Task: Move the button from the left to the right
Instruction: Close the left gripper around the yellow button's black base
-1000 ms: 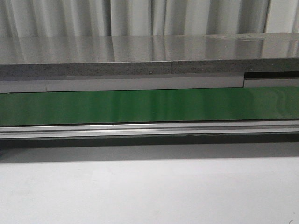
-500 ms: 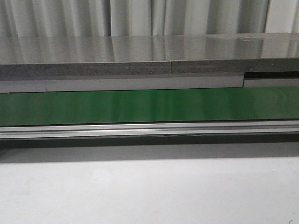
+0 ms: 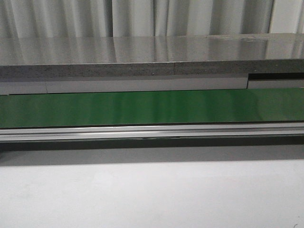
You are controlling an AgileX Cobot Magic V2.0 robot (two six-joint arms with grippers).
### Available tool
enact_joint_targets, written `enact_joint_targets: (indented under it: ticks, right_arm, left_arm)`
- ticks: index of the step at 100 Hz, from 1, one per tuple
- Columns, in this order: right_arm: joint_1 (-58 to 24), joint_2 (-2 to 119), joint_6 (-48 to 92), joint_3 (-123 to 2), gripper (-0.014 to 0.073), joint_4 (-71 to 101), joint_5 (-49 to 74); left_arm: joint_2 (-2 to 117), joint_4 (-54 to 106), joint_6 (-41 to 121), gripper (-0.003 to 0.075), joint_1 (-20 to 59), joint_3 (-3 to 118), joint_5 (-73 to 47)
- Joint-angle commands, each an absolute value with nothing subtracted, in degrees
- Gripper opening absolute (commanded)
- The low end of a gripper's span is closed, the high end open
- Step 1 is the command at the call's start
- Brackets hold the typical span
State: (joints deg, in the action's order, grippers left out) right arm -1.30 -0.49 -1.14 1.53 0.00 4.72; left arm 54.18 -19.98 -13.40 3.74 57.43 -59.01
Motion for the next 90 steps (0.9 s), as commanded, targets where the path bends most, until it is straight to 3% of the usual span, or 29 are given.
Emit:
enact_joint_targets:
  ticks: [1, 47, 90]
  right_arm:
    - [-1.0, -1.7, -1.2, 0.6, -0.0068, -0.8, 0.5]
    - [-1.0, -1.7, -1.2, 0.6, -0.0068, -0.8, 0.5]
    - [-1.0, -1.7, -1.2, 0.6, -0.0068, -0.8, 0.5]
  left_arm:
    - [57.8, -21.9, -13.4, 0.0619, 2.0, 61.4, -55.9]
    - [75.8, -7.0, -1.7, 0.0619, -18.0, 67.0, -45.0]
    - [92.3, -1.5, 2.2, 0.0619, -21.3, 67.1, -38.5]
